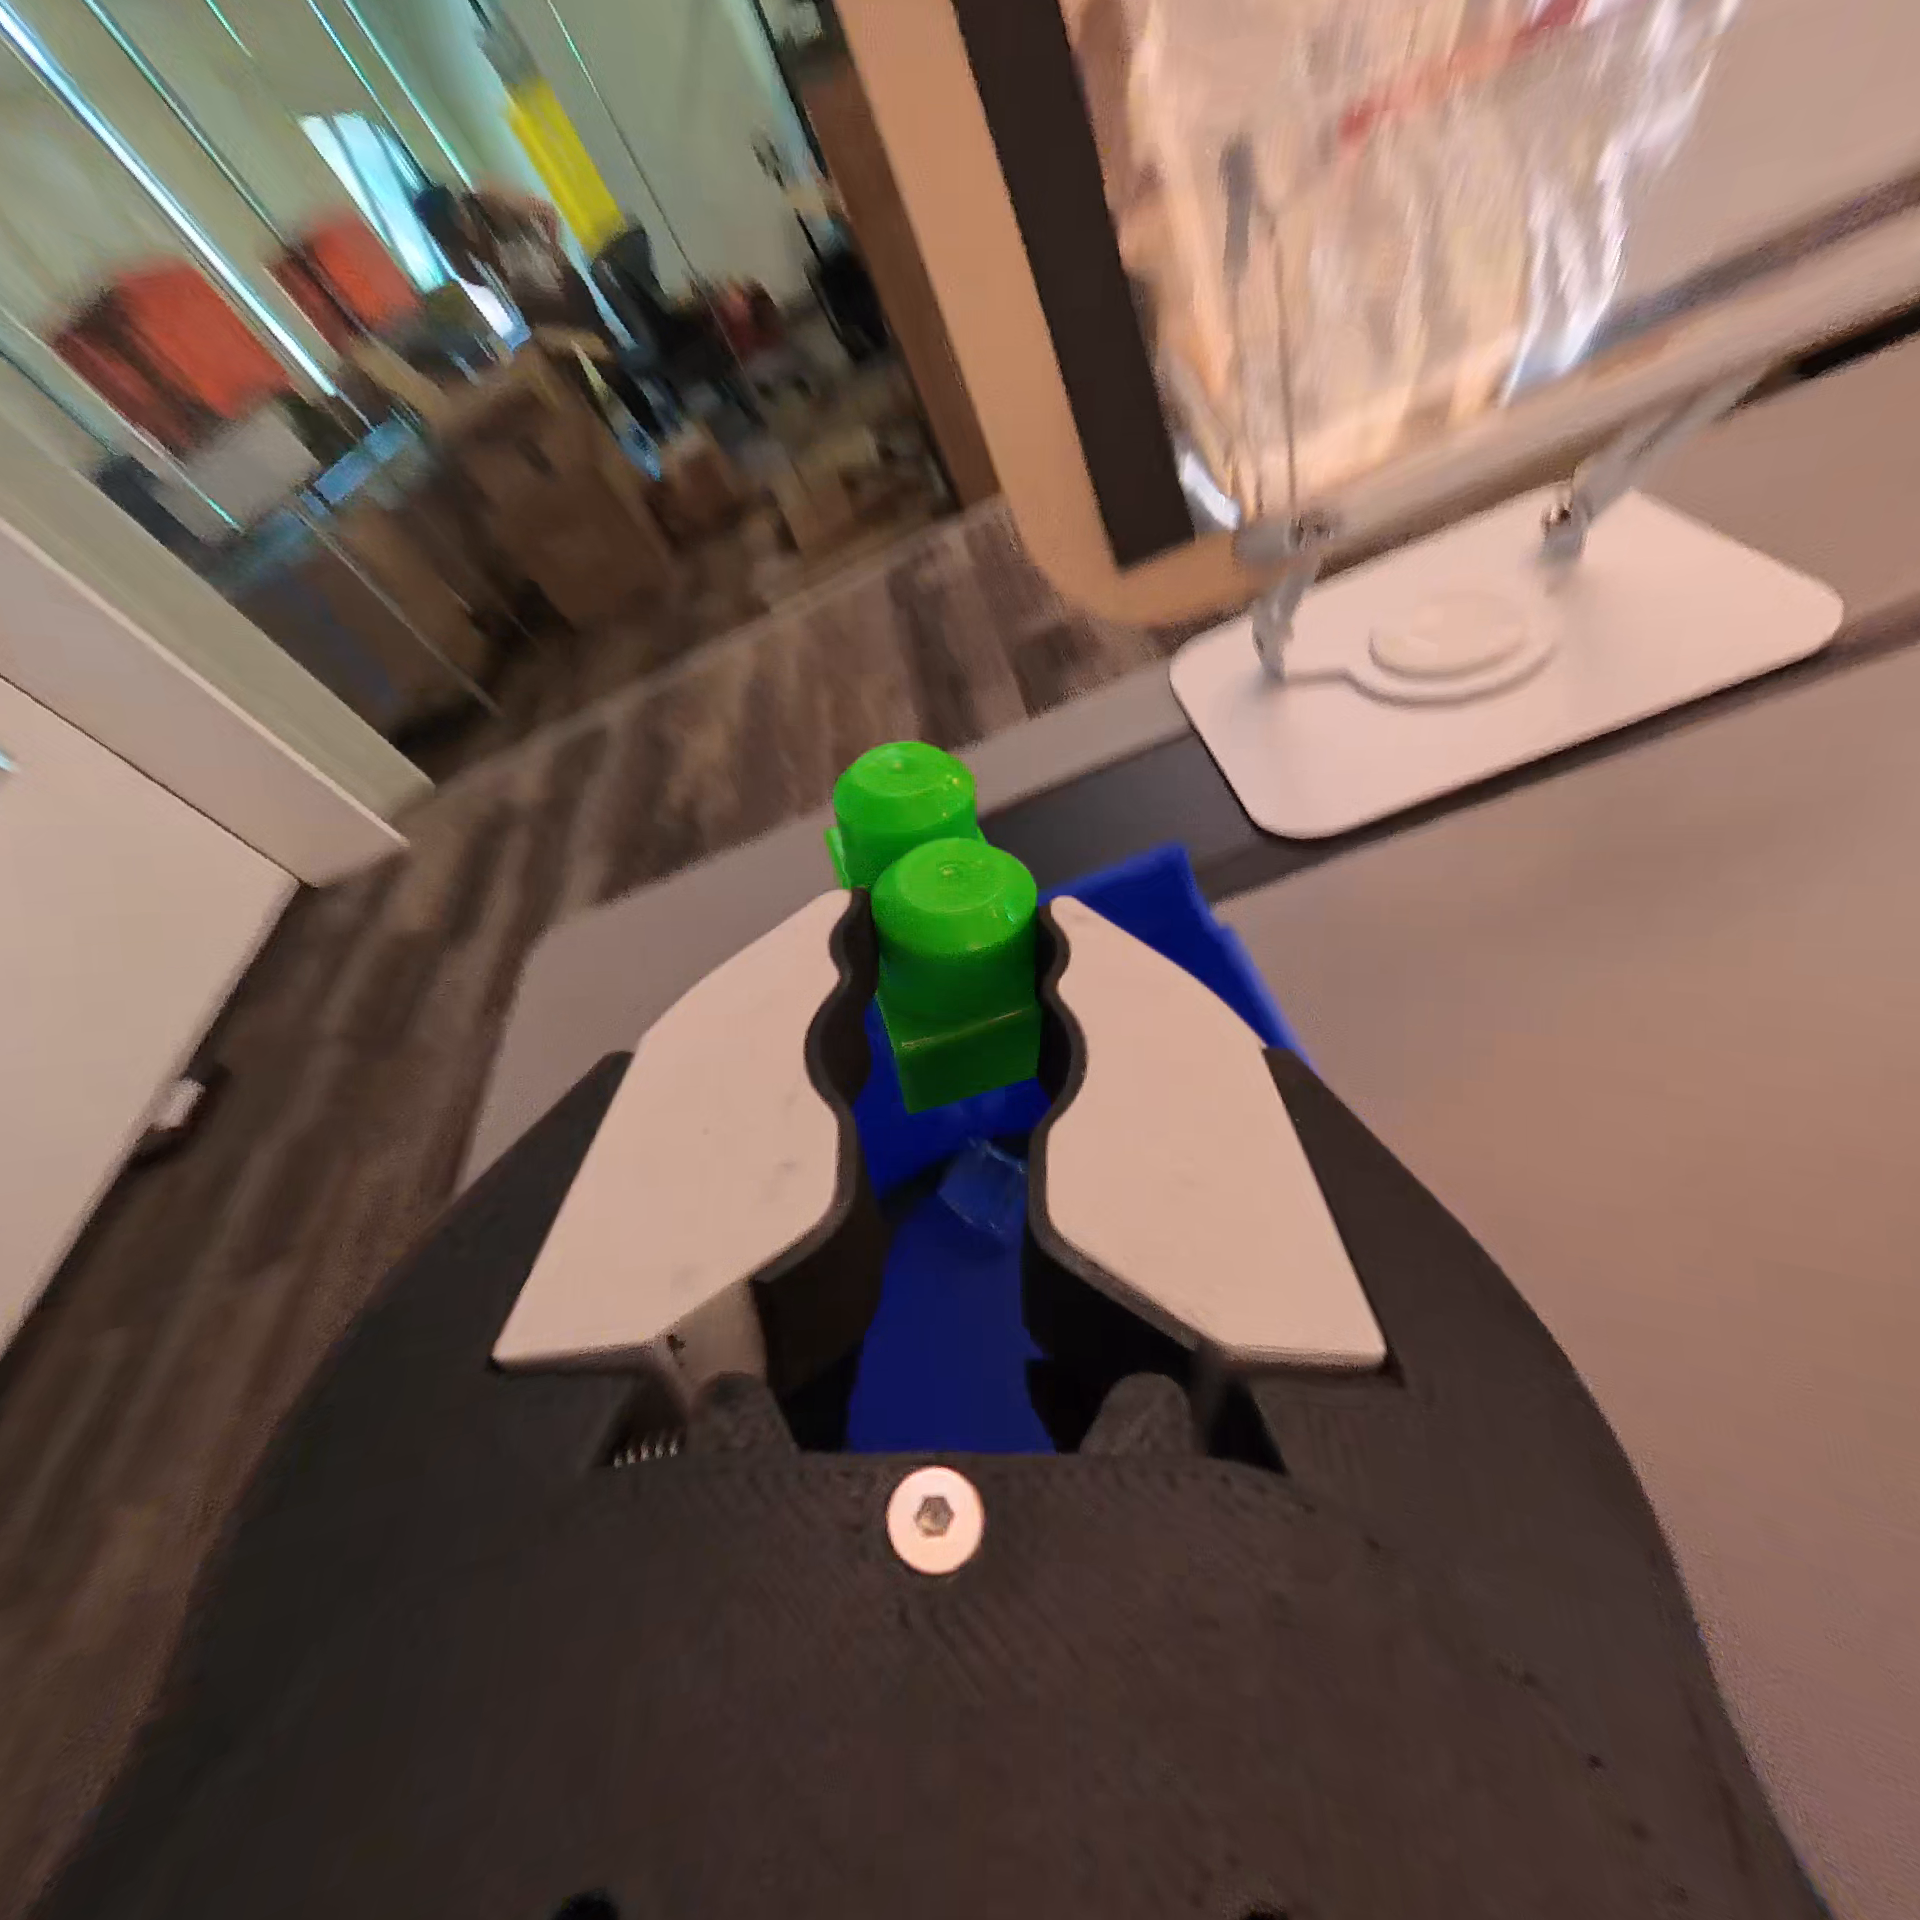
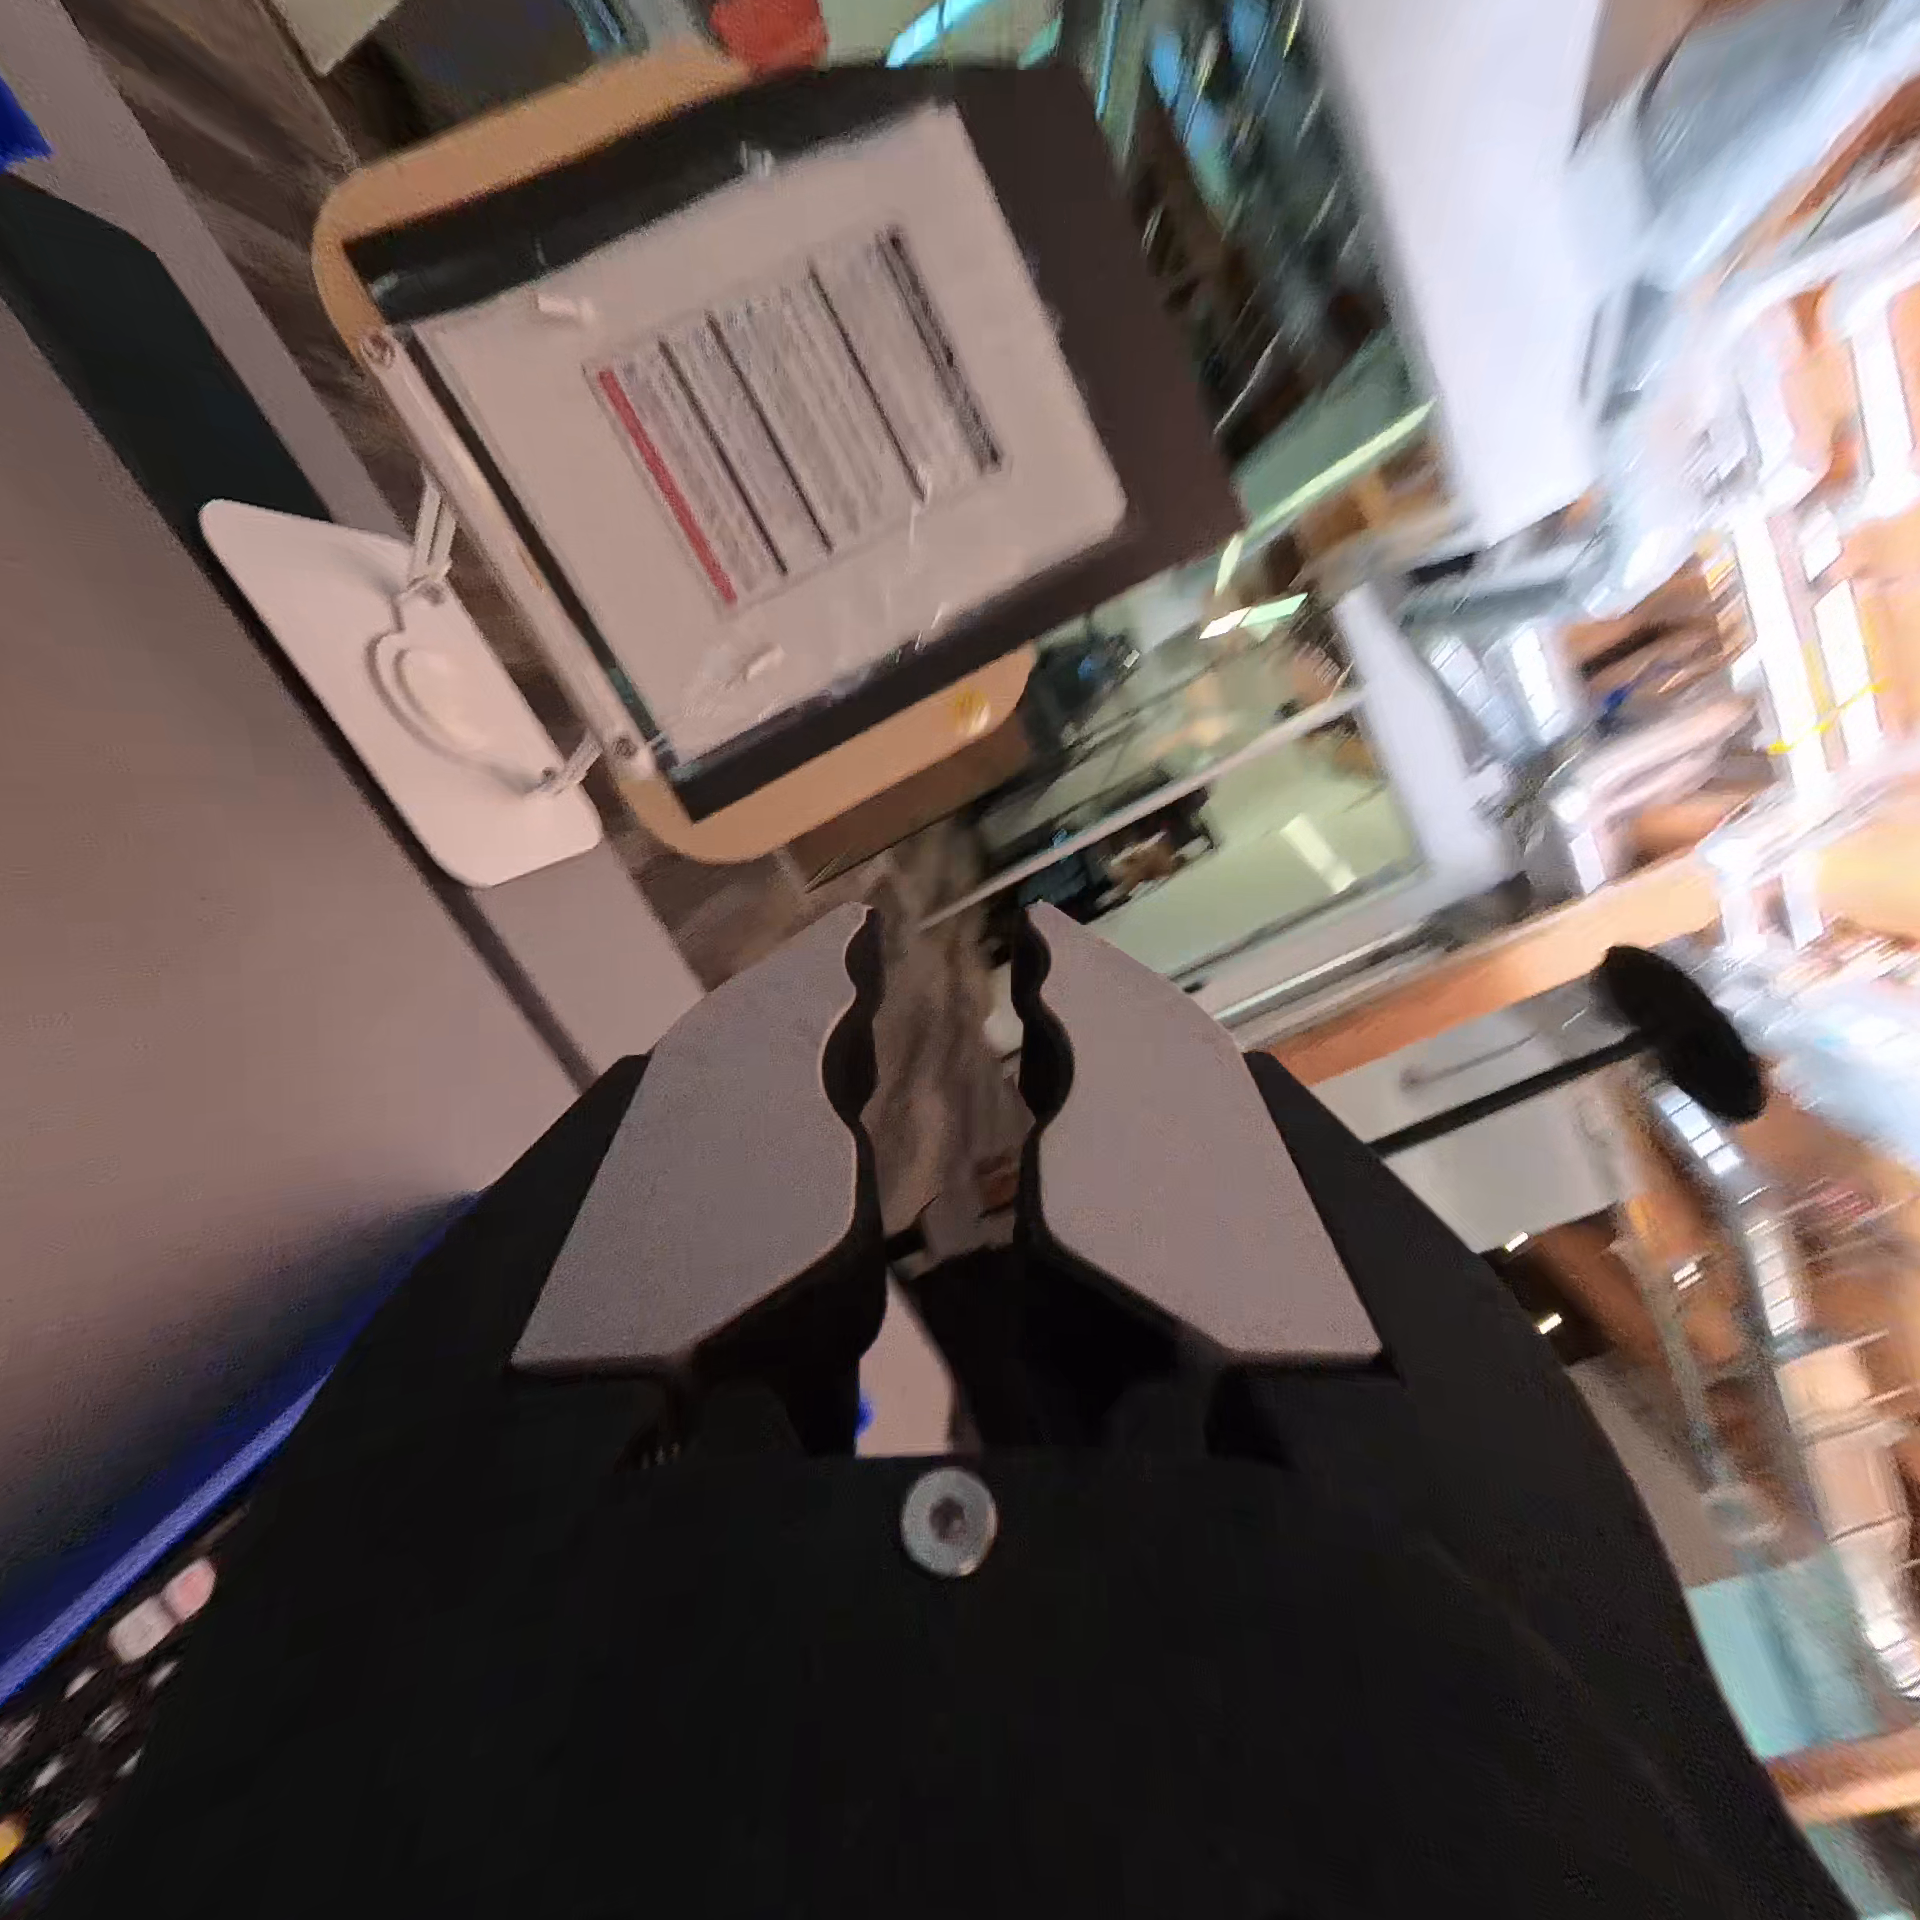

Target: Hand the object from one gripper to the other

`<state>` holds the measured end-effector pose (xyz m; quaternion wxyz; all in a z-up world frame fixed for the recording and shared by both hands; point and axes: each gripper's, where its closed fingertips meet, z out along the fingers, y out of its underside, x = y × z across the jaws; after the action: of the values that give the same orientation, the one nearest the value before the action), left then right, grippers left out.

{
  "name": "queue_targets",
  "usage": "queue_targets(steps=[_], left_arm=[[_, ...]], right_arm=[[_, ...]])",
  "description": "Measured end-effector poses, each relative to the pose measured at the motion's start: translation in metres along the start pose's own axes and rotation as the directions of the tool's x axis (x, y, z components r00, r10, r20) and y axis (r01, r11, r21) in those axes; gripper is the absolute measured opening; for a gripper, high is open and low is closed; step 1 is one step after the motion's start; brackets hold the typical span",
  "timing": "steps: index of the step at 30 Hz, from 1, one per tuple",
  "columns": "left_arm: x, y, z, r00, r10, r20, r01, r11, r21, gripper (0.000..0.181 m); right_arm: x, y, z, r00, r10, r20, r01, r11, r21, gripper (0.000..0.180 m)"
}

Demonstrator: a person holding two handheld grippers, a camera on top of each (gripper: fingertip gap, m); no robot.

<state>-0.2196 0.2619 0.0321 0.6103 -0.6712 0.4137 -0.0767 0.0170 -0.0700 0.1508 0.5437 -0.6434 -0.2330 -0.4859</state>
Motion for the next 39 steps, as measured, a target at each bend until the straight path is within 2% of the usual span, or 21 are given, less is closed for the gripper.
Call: queue_targets(steps=[4,9,11,13,15,16,18,20,21,24,26,29,32,34,36,39], left_arm=[[0.005,-0.047,-0.036,0.999,0.036,0.034,-0.041,0.989,0.14,0.029],[0.019,-0.078,-0.065,0.996,0.088,0.034,-0.093,0.97,0.226,0.028],[0.03,-0.084,-0.071,0.996,0.087,-0.02,-0.08,0.966,0.245,0.029],[0.056,-0.091,-0.079,0.978,0.064,-0.197,-0.008,0.962,0.271,0.029],[0.094,-0.097,-0.093,0.879,-0.018,-0.477,0.144,0.963,0.228,0.028],[0.113,-0.101,-0.104,0.789,-0.056,-0.612,0.213,0.959,0.188,0.028],[0.146,-0.108,-0.132,0.553,-0.111,-0.825,0.313,0.946,0.082,0.028],[0.168,-0.112,-0.16,0.318,-0.152,-0.936,0.349,0.937,-0.033,0.028],[0.176,-0.112,-0.171,0.226,-0.161,-0.961,0.344,0.936,-0.076,0.028],[0.193,-0.108,-0.194,0.062,-0.165,-0.984,0.284,0.948,-0.141,0.028],[0.202,-0.105,-0.203,0.007,-0.164,-0.986,0.248,0.956,-0.157,0.028],[0.211,-0.1,-0.213,-0.037,-0.155,-0.987,0.196,0.968,-0.159,0.028],[0.216,-0.097,-0.216,-0.039,-0.151,-0.988,0.174,0.972,-0.156,0.028],[0.217,-0.096,-0.22,-0.056,-0.147,-0.988,0.162,0.975,-0.154,0.028],[0.218,-0.094,-0.219,-0.038,-0.146,-0.989,0.15,0.977,-0.15,0.028],[0.217,-0.094,-0.216,-0.027,-0.138,-0.99,0.154,0.978,-0.14,0.028]], right_arm=[[-0.019,-0.033,-0.001,0.996,-0.089,-0.007,0.089,0.992,0.088,0.023],[-0.043,-0.046,0.005,0.987,-0.159,0.023,0.156,0.982,0.103,0.023],[-0.054,-0.05,0.009,0.984,-0.172,0.042,0.167,0.98,0.112,0.023],[-0.067,-0.054,0.012,0.98,-0.187,0.07,0.177,0.976,0.127,0.024],[-0.081,-0.058,0.016,0.976,-0.201,0.087,0.186,0.97,0.155,0.026],[-0.088,-0.061,0.017,0.973,-0.208,0.097,0.189,0.966,0.174,0.03],[-0.099,-0.071,0.013,0.973,-0.209,0.095,0.182,0.955,0.233,0.042],[-0.108,-0.089,0.002,0.975,-0.194,0.109,0.147,0.929,0.339,0.054],[-0.111,-0.099,-0.006,0.976,-0.187,0.113,0.128,0.909,0.397,0.055],[-0.12,-0.127,-0.032,0.971,-0.165,0.172,0.049,0.844,0.534,0.055],[-0.128,-0.14,-0.045,0.957,-0.158,0.242,-0.011,0.816,0.577,0.055],[-0.138,-0.147,-0.053,0.941,-0.215,0.263,0.019,0.807,0.59,0.055],[-0.149,-0.146,-0.056,0.917,-0.273,0.29,0.063,0.818,0.571,0.053],[-0.151,-0.146,-0.051,0.919,-0.291,0.268,0.102,0.829,0.549,0.05],[-0.153,-0.143,-0.045,0.916,-0.319,0.243,0.156,0.842,0.516,0.047],[-0.155,-0.142,-0.043,0.913,-0.303,0.274,0.135,0.857,0.497,0.042]])
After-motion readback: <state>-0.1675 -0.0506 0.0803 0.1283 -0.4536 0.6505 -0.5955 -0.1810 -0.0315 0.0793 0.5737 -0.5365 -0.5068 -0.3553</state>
